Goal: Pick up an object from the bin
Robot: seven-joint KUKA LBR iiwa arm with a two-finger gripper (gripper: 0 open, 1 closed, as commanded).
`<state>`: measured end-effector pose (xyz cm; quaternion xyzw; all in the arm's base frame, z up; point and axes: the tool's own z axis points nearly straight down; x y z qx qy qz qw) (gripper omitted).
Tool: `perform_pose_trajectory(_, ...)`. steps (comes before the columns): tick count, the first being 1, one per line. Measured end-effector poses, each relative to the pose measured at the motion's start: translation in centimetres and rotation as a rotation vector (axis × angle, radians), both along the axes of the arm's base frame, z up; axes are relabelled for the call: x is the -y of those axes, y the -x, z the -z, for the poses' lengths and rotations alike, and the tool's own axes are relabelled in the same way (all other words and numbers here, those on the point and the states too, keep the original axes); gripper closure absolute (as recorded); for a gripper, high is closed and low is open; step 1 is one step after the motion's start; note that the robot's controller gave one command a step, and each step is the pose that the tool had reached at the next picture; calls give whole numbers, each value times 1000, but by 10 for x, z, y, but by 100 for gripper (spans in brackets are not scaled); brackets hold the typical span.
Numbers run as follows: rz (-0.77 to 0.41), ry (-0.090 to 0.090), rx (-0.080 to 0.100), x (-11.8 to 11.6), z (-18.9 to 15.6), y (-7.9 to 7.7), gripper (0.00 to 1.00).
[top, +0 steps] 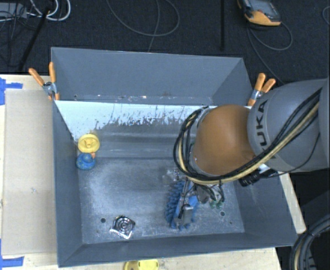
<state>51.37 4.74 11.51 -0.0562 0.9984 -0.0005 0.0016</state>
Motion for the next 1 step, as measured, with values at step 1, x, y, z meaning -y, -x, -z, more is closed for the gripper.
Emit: perform_pose_trajectory(1, 19, -2, -2, 5, 18, -1, 0)
